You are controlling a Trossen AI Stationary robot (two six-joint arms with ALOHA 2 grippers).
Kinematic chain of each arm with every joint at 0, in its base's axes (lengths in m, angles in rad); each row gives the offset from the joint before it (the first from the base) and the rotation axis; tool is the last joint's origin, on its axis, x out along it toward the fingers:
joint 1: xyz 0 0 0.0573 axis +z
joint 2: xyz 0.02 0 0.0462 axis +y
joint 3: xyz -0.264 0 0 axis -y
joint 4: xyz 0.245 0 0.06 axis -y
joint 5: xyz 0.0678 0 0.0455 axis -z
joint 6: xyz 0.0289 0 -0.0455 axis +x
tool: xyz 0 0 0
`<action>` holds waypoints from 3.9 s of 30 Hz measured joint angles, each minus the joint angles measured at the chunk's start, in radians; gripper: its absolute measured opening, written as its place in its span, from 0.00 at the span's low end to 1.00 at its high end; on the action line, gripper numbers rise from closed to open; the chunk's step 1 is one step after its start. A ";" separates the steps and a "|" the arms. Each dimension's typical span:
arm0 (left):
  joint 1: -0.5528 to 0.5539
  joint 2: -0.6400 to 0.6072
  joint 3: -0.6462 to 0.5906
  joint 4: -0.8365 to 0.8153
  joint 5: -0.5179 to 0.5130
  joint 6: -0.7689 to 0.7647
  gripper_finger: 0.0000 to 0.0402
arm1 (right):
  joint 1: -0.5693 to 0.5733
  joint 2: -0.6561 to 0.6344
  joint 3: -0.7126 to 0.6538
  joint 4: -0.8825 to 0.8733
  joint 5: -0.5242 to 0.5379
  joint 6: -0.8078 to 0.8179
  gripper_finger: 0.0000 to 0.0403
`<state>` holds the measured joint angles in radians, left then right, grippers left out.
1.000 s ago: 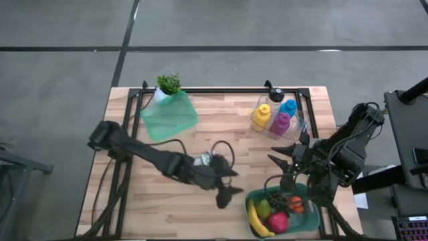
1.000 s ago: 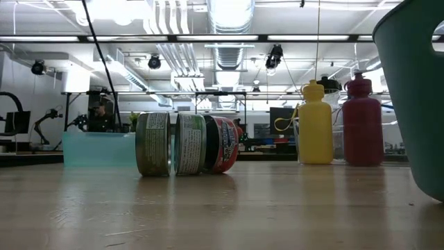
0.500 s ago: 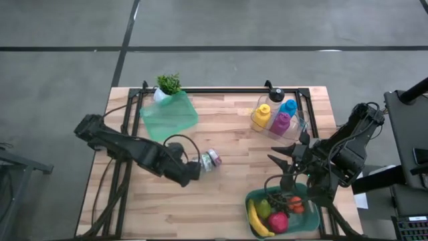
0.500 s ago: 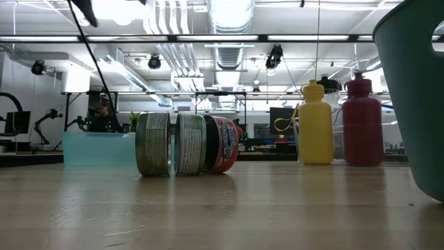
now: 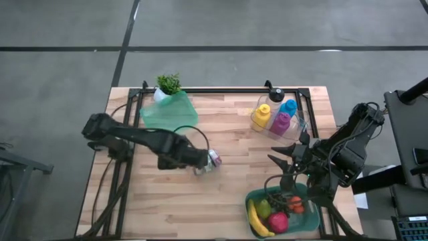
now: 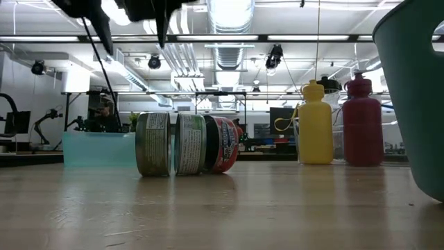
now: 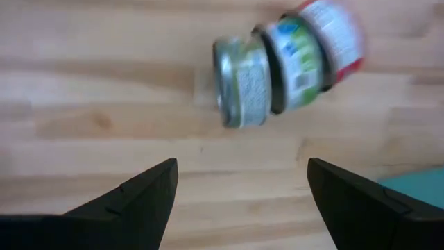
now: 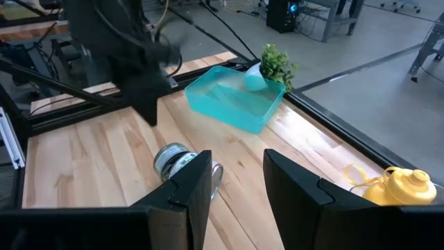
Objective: Pick & Place Food Item
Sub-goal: Put the left green tuna can into the blue transparent bin
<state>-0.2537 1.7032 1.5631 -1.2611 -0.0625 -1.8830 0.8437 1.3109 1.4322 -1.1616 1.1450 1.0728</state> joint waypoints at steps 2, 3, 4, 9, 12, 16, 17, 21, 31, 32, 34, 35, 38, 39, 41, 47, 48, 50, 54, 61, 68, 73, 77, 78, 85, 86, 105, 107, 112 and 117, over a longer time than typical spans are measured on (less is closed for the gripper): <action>0.029 0.044 0.002 0.013 0.071 0.001 0.81 | 0.000 0.000 0.000 0.000 0.000 0.000 0.31; 0.043 0.062 0.002 0.018 0.104 0.000 0.81 | 0.000 0.000 0.000 0.000 0.000 0.000 0.31; 0.056 0.078 0.002 0.019 0.130 0.001 0.81 | 0.000 0.000 0.000 0.000 0.000 0.000 0.31; 0.102 0.120 0.002 0.027 0.198 0.023 0.81 | 0.000 0.000 0.000 0.000 0.000 0.000 0.31; 0.117 0.121 0.002 0.043 0.195 0.016 0.81 | 0.000 0.000 0.000 0.000 0.000 0.000 0.31; 0.127 0.121 0.002 0.066 0.160 0.012 0.81 | 0.000 0.000 0.000 0.000 0.000 0.000 0.31; 0.128 0.125 0.002 0.066 0.153 0.010 0.81 | 0.000 0.000 0.000 0.000 0.000 0.000 0.31; 0.129 0.150 0.002 0.061 0.144 0.001 0.81 | 0.000 0.000 0.000 0.000 0.000 0.000 0.31; 0.129 0.183 0.000 0.056 0.148 0.032 0.81 | 0.000 0.000 0.000 0.000 0.000 0.000 0.31; 0.128 0.183 -0.002 0.054 0.155 0.035 0.81 | 0.000 0.000 0.000 0.000 0.000 0.000 0.31; 0.127 0.183 -0.014 0.056 0.160 0.038 0.81 | 0.000 0.000 0.000 0.000 0.000 0.000 0.31; 0.126 0.183 -0.020 0.055 0.160 0.038 0.81 | 0.000 0.000 0.000 0.001 0.000 0.000 0.31; 0.124 0.183 -0.042 0.063 0.160 0.038 0.81 | 0.000 0.000 0.000 0.001 0.000 0.000 0.31; 0.124 0.183 -0.053 0.074 0.160 0.038 0.81 | 0.000 0.000 0.000 0.000 0.000 0.000 0.31; 0.124 0.183 -0.076 0.103 0.160 0.041 0.81 | 0.000 0.000 0.000 0.001 0.000 0.000 0.31; 0.124 0.183 -0.111 0.179 0.160 0.053 0.81 | 0.000 0.000 0.000 0.001 0.000 0.000 0.31; 0.124 0.183 -0.118 0.190 0.160 0.053 0.81 | 0.000 0.000 0.000 0.000 0.000 0.000 0.31; 0.124 0.183 -0.131 0.201 0.160 0.053 0.81 | 0.000 0.000 0.000 0.000 0.000 0.000 0.31; 0.124 0.183 -0.176 0.238 0.159 0.050 0.81 | 0.000 0.000 0.000 0.001 0.000 0.000 0.31; 0.124 0.183 -0.249 0.345 0.159 0.050 0.81 | 0.000 0.000 0.000 0.000 0.000 0.000 0.31; 0.124 0.183 -0.277 0.402 0.159 0.050 0.69 | 0.000 0.000 0.000 0.000 0.000 0.000 0.31; 0.123 0.183 -0.277 0.404 0.159 0.051 0.53 | 0.000 0.000 0.000 0.000 0.000 0.000 0.31; 0.123 0.183 -0.277 0.404 0.159 0.053 0.39 | 0.000 0.000 0.000 0.000 0.000 0.000 0.31; 0.123 0.183 -0.277 0.404 0.160 0.053 0.36 | 0.000 0.000 0.000 0.000 0.000 0.000 0.31; 0.122 0.181 -0.277 0.394 0.160 0.053 0.35 | 0.000 0.000 0.000 0.000 0.000 0.000 0.31; 0.122 0.181 -0.277 0.394 0.160 0.053 0.35 | 0.000 0.000 0.000 0.001 0.000 0.000 0.31; 0.122 0.033 -0.265 0.208 0.161 0.075 0.35 | 0.000 0.000 0.000 0.000 0.000 0.000 0.31; 0.122 -0.002 -0.265 0.166 0.147 0.052 0.35 | 0.000 0.000 0.000 0.000 0.000 0.000 0.31; 0.122 -0.098 -0.264 0.079 0.086 0.024 0.35 | 0.000 0.000 0.000 0.000 0.000 0.000 0.31; 0.123 -0.201 -0.264 -0.052 0.002 0.024 0.35 | 0.000 0.000 0.000 0.000 0.000 0.000 0.31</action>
<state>-0.1310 1.5027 1.2987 -1.3128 -0.0601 -1.8587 0.8440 1.3109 1.4322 -1.1616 1.1450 1.0725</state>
